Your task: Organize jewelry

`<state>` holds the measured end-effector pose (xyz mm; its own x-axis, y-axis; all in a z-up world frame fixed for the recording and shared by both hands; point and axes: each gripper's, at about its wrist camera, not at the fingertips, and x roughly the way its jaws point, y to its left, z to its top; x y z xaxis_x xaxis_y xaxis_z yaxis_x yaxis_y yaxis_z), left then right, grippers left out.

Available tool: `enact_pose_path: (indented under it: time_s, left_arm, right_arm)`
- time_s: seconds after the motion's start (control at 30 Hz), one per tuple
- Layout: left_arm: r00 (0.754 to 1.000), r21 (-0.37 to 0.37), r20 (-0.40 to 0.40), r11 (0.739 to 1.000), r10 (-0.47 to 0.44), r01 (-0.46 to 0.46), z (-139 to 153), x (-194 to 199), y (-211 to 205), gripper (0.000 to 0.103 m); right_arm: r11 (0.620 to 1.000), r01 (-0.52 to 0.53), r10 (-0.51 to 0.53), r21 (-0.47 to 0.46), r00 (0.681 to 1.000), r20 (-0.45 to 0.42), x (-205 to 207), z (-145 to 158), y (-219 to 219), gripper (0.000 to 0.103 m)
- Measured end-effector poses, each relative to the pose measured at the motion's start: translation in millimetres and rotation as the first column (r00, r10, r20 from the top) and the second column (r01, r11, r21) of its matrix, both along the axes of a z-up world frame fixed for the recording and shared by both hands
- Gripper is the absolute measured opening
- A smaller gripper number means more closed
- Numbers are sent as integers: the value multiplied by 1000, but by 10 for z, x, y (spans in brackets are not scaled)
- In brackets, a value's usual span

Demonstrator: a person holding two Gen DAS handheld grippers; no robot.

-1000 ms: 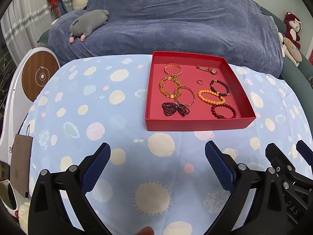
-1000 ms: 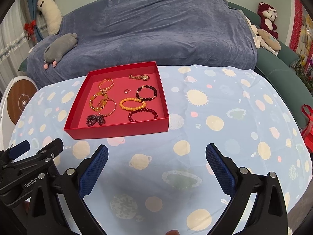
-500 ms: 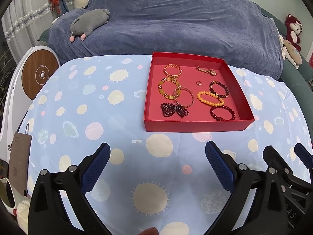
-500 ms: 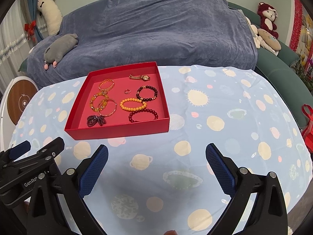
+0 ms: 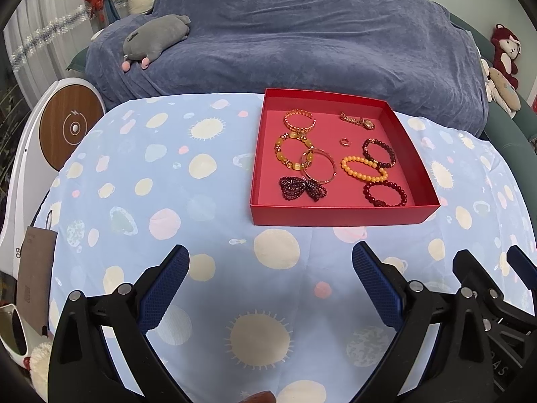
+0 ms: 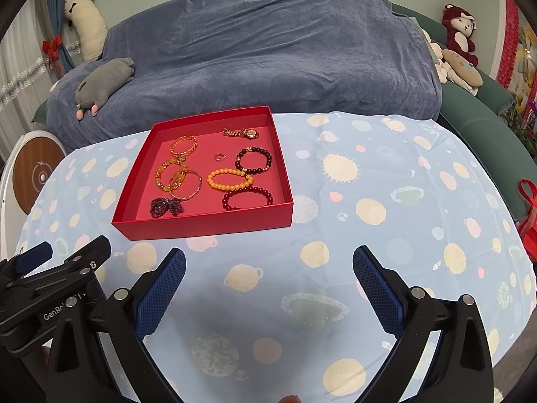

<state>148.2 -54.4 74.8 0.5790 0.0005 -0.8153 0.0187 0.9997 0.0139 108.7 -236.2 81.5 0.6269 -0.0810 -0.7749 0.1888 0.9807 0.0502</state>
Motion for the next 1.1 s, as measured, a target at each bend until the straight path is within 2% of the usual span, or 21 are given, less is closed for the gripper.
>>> enact_pose_path:
  time_s: [1.1]
  left_arm:
    - [1000, 15, 6, 1000, 0, 0, 41, 3, 40, 93]
  right_arm:
    - [1000, -1, 1, -2, 1000, 4, 6, 27, 18, 96]
